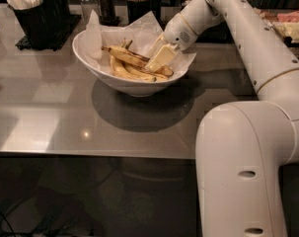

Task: Pick banana from white bowl

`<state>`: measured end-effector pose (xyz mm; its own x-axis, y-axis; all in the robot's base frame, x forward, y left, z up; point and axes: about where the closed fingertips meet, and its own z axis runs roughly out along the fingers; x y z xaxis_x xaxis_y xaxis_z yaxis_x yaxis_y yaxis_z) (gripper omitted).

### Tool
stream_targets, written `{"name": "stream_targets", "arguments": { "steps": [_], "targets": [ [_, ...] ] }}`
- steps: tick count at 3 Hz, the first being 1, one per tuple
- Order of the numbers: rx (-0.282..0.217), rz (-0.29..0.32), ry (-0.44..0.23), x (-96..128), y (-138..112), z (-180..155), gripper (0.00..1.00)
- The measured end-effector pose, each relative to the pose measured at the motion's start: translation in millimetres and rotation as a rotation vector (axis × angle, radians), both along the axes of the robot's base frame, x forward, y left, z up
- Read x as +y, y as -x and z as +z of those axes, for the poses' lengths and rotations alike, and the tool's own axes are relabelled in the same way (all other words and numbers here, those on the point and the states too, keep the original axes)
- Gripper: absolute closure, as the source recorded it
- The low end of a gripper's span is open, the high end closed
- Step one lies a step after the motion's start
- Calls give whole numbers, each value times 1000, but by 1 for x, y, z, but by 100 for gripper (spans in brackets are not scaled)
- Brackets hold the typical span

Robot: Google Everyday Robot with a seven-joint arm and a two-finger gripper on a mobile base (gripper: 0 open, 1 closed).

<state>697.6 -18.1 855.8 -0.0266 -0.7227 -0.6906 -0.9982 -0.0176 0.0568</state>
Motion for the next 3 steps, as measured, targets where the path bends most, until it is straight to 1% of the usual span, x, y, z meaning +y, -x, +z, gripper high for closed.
{"name": "stream_targets", "arguments": {
  "steps": [1,2,3],
  "targets": [
    [-5,-4,8,-4,-3,0,100],
    [-30,-19,14,-20,0,8,100],
    [-83,-51,40,-48,12,28,100]
  ]
}}
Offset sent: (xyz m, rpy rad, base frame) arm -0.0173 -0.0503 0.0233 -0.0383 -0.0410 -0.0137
